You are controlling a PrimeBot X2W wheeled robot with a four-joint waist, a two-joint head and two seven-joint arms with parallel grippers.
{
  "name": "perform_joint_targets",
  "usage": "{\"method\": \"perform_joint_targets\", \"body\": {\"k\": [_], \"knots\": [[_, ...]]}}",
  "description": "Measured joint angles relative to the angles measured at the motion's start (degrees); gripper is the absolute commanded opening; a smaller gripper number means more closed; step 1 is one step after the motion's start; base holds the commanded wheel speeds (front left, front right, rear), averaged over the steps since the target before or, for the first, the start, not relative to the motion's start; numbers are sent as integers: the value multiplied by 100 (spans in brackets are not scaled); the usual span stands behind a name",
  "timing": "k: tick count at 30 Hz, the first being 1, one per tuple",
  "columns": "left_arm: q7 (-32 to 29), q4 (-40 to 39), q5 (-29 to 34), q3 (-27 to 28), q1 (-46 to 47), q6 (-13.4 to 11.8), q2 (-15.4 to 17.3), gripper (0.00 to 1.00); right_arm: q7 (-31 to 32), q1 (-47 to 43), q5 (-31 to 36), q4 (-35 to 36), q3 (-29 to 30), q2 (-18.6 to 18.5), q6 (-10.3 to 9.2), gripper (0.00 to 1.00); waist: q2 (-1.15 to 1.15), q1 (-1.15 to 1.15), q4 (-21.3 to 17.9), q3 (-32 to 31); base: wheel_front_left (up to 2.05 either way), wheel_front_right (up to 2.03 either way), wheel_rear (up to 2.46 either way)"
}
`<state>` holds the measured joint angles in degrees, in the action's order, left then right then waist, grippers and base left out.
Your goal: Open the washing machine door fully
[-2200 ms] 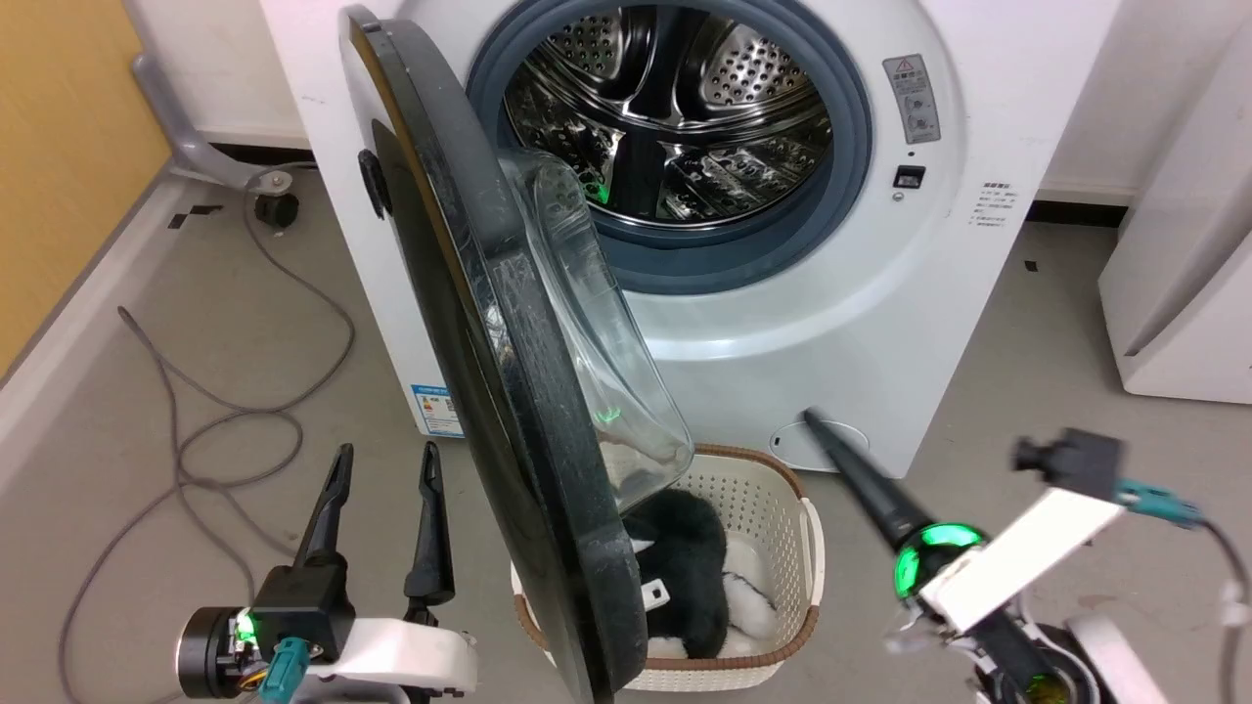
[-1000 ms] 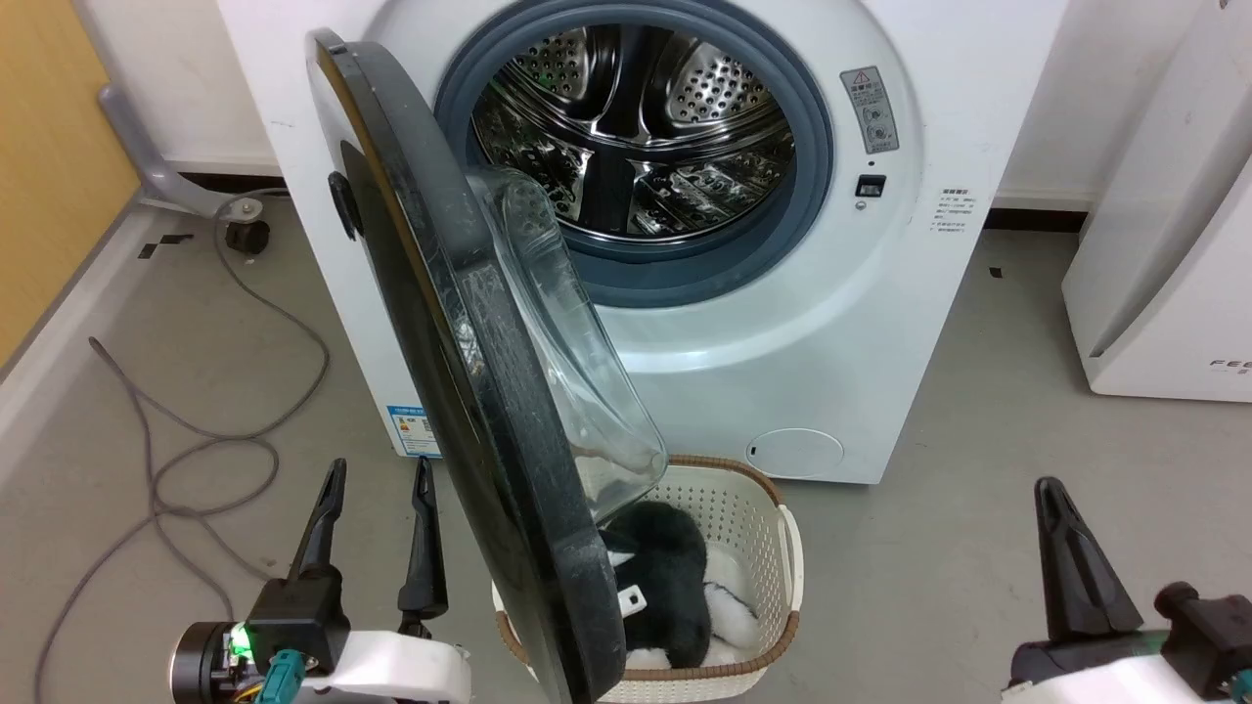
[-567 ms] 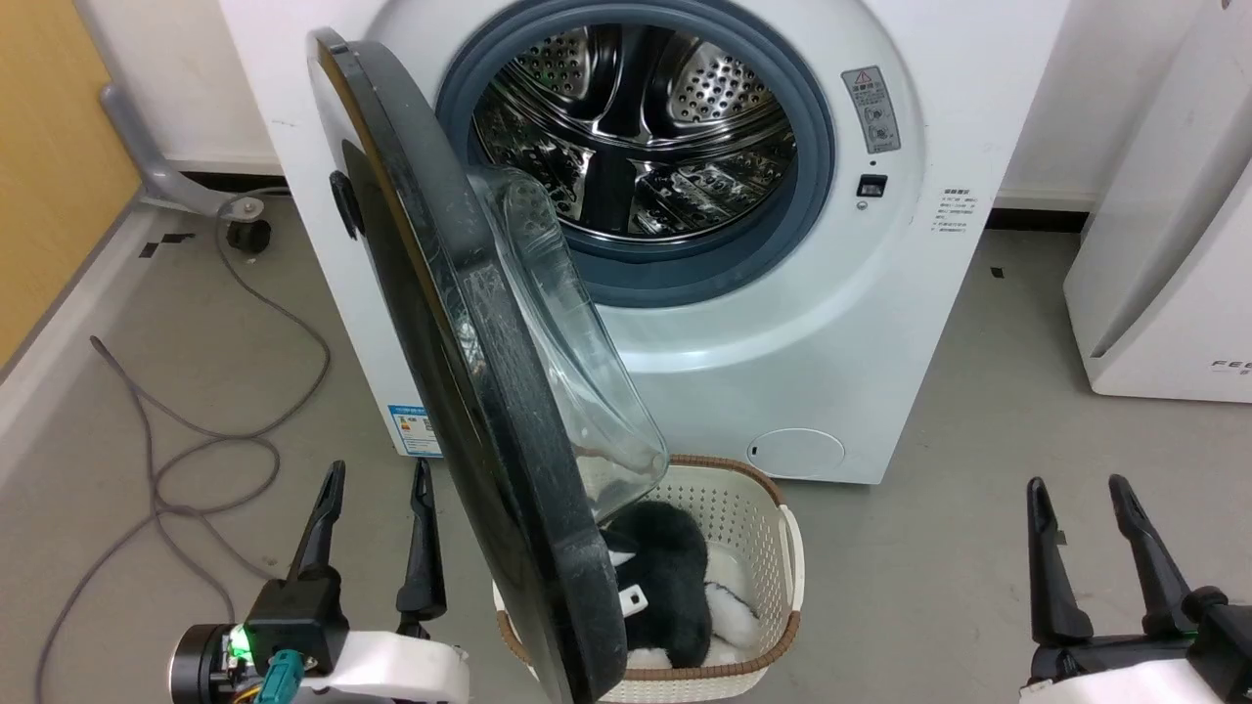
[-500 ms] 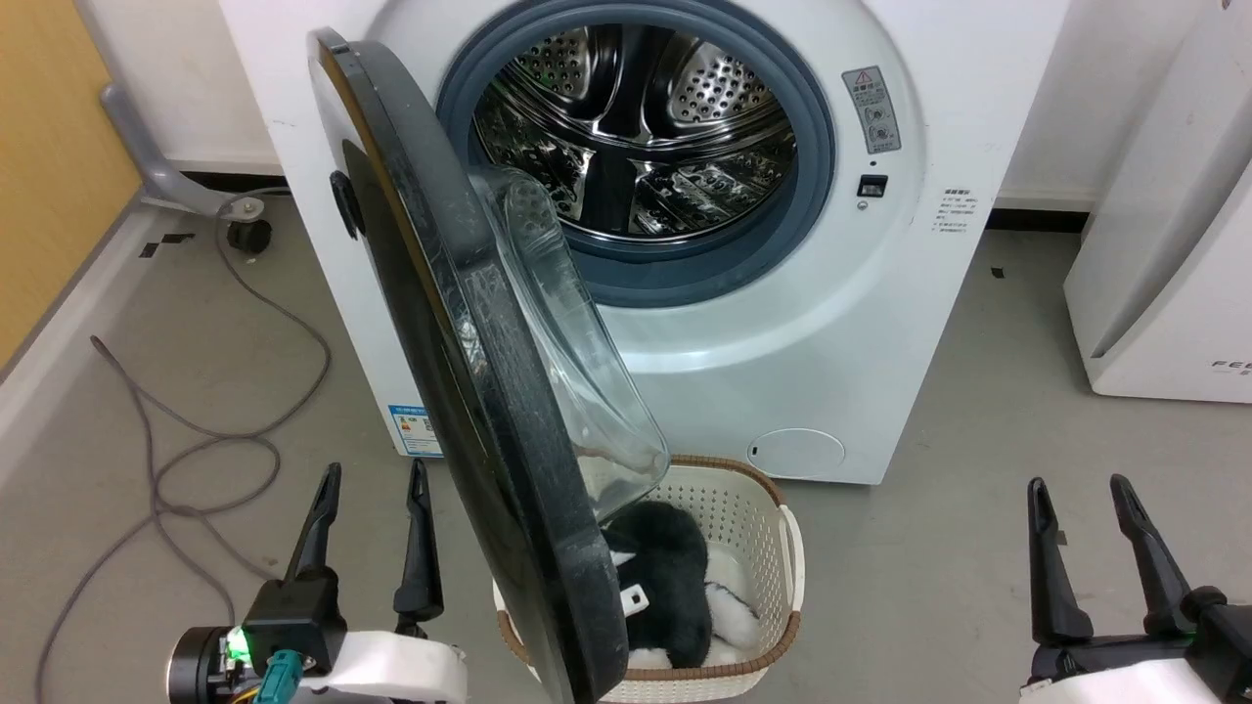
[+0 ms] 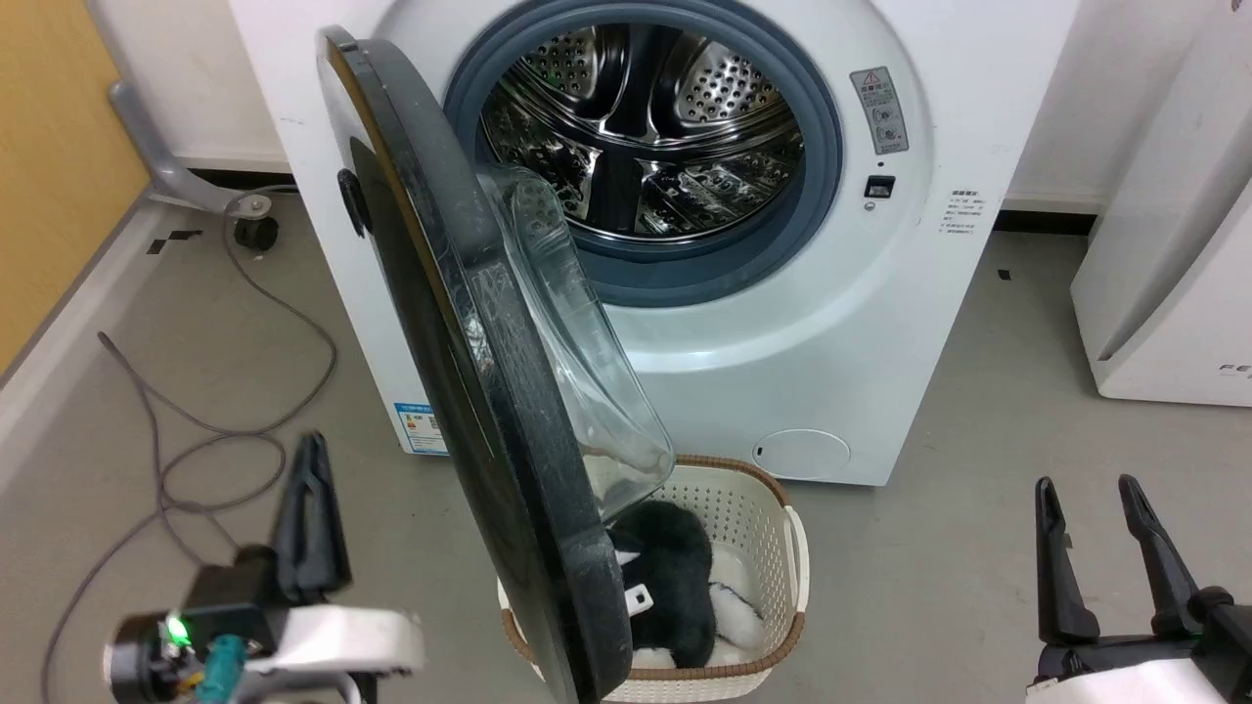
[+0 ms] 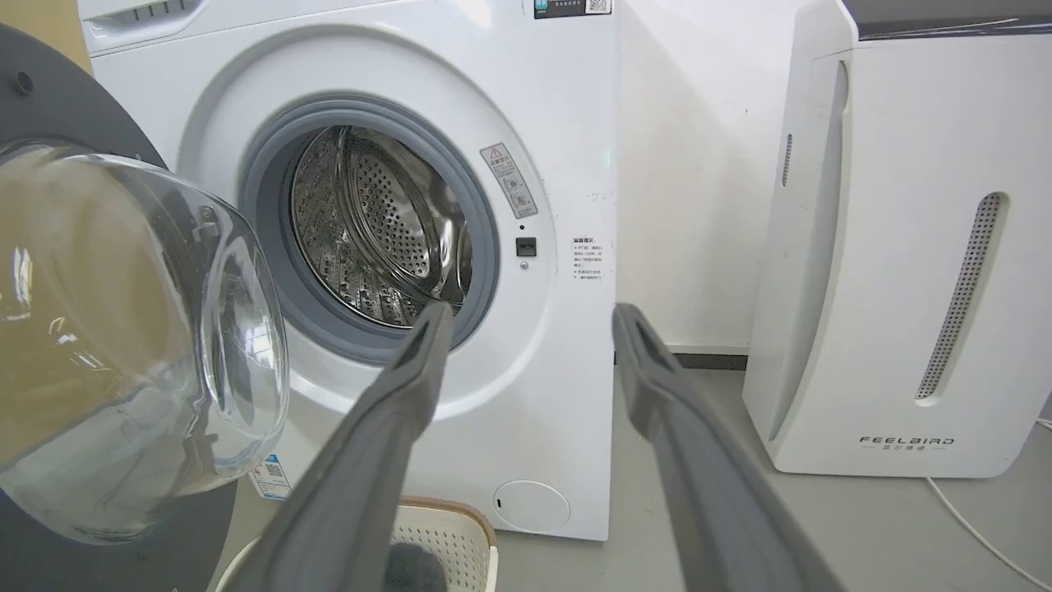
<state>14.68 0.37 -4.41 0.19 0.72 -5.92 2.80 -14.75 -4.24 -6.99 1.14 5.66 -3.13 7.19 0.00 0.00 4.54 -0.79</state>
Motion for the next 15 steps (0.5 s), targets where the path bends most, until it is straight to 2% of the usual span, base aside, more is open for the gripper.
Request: {"method": "perform_joint_targets", "body": {"k": [8, 15], "knots": [[1, -747, 194, 188, 432, 102, 4, 0, 0, 0, 224, 2, 7, 1, 1, 100, 0, 0, 37, 7, 0, 0, 0], [1, -1418, 282, -32, 611, 144, 3, 0, 0, 0, 294, 3, 1, 1, 1, 100, 0, 0, 20, -4, 0, 0, 0]]}}
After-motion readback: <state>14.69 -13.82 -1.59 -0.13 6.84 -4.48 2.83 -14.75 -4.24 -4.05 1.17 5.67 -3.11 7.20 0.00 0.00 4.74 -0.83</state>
